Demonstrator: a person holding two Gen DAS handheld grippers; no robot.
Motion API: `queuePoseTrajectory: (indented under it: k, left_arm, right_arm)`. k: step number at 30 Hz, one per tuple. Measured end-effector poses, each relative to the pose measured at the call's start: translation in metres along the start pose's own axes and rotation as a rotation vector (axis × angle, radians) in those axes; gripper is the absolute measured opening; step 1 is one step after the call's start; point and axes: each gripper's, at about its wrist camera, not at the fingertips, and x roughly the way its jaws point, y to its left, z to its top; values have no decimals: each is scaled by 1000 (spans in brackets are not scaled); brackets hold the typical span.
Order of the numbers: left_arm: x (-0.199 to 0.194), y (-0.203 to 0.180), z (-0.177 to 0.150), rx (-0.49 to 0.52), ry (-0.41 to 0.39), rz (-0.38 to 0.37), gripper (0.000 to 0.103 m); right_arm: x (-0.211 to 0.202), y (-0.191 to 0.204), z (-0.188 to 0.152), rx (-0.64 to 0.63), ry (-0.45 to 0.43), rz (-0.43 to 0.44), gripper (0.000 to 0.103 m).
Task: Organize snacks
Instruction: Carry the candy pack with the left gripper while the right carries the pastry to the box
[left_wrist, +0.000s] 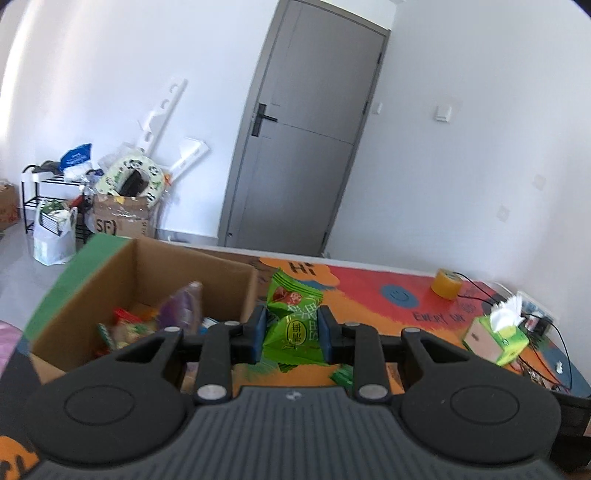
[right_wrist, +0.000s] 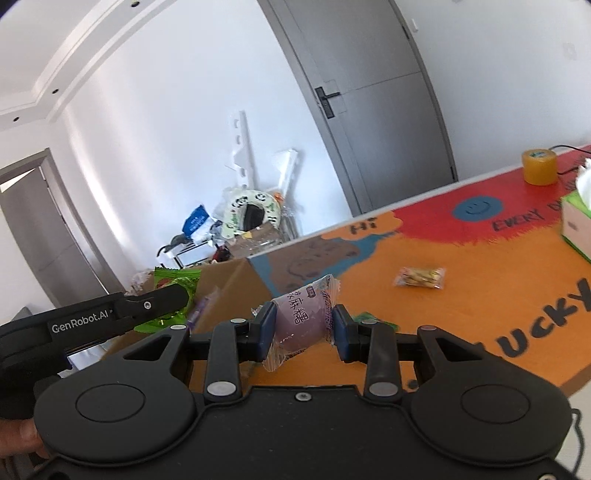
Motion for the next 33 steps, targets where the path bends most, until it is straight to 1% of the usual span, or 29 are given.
queuePoseTrajectory:
  k: [9,15,25,28,31,33]
  left_arm:
    - [-11,40,10,-39,-26,75,28]
    - [-11,66,13,-70,-23,117,28]
    - [-16,92,16,-97,11,127,28]
    - [-21,99,16,-115,15,150,33]
    - [-25,105,17,-116,4,166,40]
    - [-27,109,18,-131,4,166,41]
  right_arm:
    - [18,29,4,-26,-3,51,34]
    - [31,47,7,-49,2,82,34]
    - [46,79,8,-93,22,125,34]
    - [50,89,6,-103,32,140,34]
    - [52,97,4,-115,45,156,34]
    - [53,102,2,-124,54,164,34]
